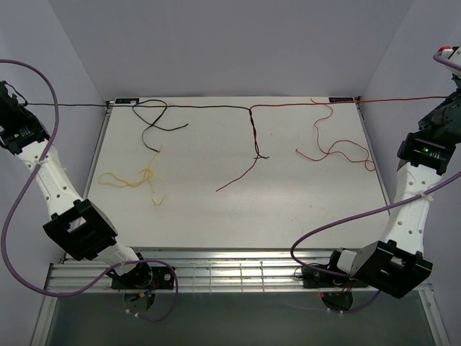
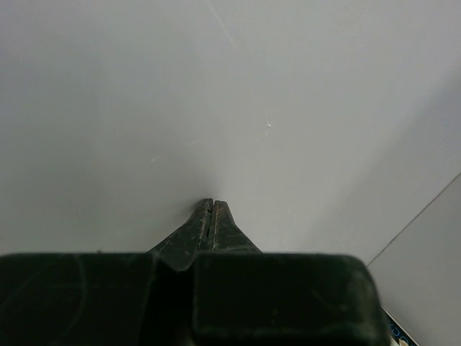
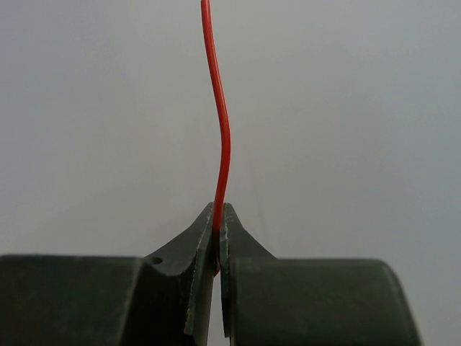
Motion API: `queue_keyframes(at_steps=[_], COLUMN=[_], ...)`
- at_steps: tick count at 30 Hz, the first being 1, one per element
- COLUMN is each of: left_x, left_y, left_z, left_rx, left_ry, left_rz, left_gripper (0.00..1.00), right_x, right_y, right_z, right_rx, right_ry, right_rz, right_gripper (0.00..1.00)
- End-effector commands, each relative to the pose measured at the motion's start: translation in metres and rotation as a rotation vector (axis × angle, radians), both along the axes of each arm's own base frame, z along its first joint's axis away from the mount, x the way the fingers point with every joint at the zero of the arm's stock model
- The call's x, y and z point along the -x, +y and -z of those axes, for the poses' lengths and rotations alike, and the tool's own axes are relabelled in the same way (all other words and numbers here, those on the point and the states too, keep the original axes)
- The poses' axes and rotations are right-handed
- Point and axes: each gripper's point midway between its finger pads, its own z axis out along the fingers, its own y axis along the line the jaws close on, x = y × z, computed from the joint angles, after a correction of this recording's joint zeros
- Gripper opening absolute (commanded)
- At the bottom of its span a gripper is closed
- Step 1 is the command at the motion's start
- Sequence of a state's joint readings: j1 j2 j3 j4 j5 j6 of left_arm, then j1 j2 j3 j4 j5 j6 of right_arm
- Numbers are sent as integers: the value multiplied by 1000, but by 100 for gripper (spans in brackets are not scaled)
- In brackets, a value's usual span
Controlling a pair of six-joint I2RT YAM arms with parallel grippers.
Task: Untangle the cables
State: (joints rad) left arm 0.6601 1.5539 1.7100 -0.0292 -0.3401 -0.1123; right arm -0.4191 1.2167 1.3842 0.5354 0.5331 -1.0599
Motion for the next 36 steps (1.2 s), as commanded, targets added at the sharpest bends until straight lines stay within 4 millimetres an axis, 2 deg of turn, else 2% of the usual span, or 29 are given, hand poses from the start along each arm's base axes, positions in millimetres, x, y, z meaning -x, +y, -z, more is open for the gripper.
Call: queue_keyframes(at_steps=[1, 6, 13, 23, 28, 31, 36], left_x=[30, 32, 26, 30, 29, 29, 30], left_y=[20, 18, 17, 12, 16, 17, 22], left_z=[1, 0, 9, 21, 26, 17, 14], left_rx=[-2, -4, 11, 20, 19, -4, -15], left_ry=[16, 11, 16, 28, 47, 26, 34], left_rz=[-110, -107, -82, -76, -85, -94, -119], left_gripper=[0, 0, 0, 0, 0, 0, 0], right_x=[28, 25, 23, 14, 21, 25, 33], right_y=[1, -2, -8, -13, -12, -11, -11], right_z=[-16, -13, -7, -7, -10, -10, -9], right_rx=[34, 31, 7, -10, 1, 6, 11], right_ry=[-73, -75, -101, -135, -142, -138, -137], right_rz=[53, 55, 59, 44, 63, 66, 84], right_gripper=[8, 8, 8, 8, 8, 8, 8])
